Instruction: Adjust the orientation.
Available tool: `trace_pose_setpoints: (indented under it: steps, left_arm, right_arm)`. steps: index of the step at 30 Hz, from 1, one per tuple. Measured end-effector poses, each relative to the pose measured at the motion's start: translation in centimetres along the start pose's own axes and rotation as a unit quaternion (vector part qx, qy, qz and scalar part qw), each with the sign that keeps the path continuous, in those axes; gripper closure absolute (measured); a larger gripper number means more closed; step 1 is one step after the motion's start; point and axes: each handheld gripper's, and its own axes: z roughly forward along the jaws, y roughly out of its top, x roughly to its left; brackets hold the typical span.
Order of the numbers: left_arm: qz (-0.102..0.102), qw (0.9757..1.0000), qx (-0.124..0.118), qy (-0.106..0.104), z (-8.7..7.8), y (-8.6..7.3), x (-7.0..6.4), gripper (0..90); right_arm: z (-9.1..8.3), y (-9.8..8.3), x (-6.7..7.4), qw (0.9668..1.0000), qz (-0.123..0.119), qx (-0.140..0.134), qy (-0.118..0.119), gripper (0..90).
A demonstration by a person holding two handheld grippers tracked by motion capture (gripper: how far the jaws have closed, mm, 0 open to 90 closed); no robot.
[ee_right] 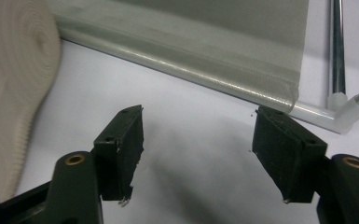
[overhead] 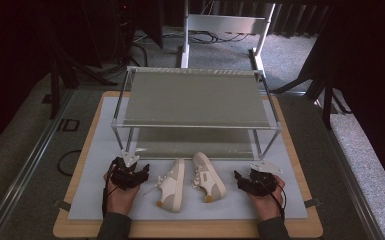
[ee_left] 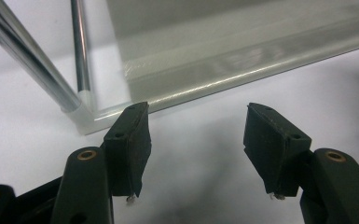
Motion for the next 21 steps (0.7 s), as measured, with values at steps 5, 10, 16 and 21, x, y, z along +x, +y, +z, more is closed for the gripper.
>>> trace_pose_setpoints:
  steps: [5, 10, 16, 21]
  left_arm:
    - [0.001, 0.9993, -0.024, -0.029, -0.8, -0.1, 0.2, 40.7]
    - [-0.003, 0.9972, -0.039, -0.064, -1.3, -0.1, 0.1, 41.3]
    - [0.014, 0.9942, -0.057, -0.09, -3.1, 0.0, -0.4, 45.1]
    - [0.021, 0.9919, -0.07, -0.104, -4.4, 0.0, -0.4, 45.1]
  right_arm:
    - [-0.8, -0.1, 0.1, 0.9999, -0.002, -0.013, 0.003, 36.1]
    - [-1.2, -0.2, 0.0, 0.9999, 0.0, -0.015, 0.008, 36.1]
    - [-1.6, -0.5, 0.0, 0.9998, -0.003, -0.016, 0.008, 36.1]
    - [-2.0, -0.7, 0.0, 0.9998, -0.005, -0.014, 0.009, 36.1]
